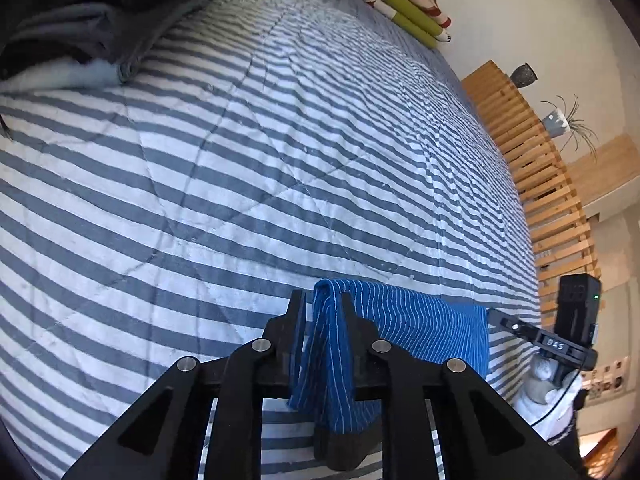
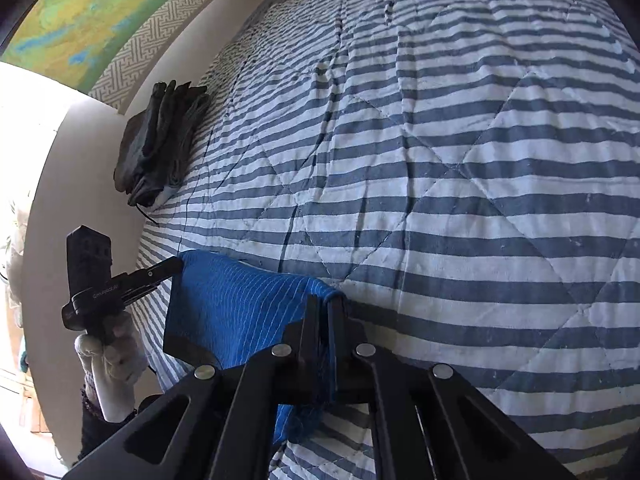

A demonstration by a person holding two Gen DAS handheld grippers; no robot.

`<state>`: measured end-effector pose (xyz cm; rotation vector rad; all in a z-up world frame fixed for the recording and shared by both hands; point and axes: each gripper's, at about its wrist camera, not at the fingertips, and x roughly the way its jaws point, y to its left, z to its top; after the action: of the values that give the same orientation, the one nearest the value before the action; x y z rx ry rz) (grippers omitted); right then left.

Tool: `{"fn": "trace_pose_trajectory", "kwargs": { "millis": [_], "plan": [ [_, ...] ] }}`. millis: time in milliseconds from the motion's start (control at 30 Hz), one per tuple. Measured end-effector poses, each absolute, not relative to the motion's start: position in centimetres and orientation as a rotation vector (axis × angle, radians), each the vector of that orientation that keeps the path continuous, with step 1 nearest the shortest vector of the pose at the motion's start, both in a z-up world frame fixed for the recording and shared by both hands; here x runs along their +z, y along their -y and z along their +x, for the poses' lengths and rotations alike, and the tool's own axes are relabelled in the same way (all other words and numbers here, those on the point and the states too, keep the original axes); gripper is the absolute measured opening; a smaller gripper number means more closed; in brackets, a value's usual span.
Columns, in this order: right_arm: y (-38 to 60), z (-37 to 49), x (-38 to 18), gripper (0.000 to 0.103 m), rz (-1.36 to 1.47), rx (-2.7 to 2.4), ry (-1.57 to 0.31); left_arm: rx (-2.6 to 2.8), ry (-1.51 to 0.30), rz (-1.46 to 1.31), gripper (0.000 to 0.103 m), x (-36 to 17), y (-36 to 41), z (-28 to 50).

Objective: Fold small clothes

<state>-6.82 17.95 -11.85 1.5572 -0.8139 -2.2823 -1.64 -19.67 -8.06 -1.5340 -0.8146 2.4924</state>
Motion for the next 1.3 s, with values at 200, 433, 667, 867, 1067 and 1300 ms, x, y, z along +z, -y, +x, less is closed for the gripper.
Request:
{"fn": "trace_pose_trajectory", "kwargs": {
  "millis": [200, 433, 667, 867, 1067, 1300],
  "plan": [
    [-14.1, -4.5, -6.9, 0.005, 1.391, -2.472, 0.471, 2.476, 0.593, -1.394, 0.017, -5.3, 14.6, -1.3],
    [-8.3, -7.3, -10.3, 0.005, 1.455, -2.391, 0.397, 2.451, 0.516, -1.590, 0.014, -11.2, 12.0, -4.8],
    [-10.1, -6.6, -11.5, 0.002, 1.487, -2.366, 0.492, 2.463, 0.620, -1.490, 0.009, -8.8, 14.4, -1.8],
    [-9.8, -1.1, -7.8, 0.005, 1.401, -2.407, 0.410, 2.465, 0.428, -1.475, 0.009, -7.6, 11.8, 4.5],
    [-7.5, 5.2, -7.3, 0.025, 1.369, -2.521, 0.246, 2.505, 0.402, -1.466, 0.014, -7.6, 11.8, 5.9],
    [-4.8, 5.7, -9.5, 0.030, 1.428, -2.579, 0.096, 2.502, 0.617, -1.448, 0.023, -7.6, 14.8, 6.4]
  ]
}}
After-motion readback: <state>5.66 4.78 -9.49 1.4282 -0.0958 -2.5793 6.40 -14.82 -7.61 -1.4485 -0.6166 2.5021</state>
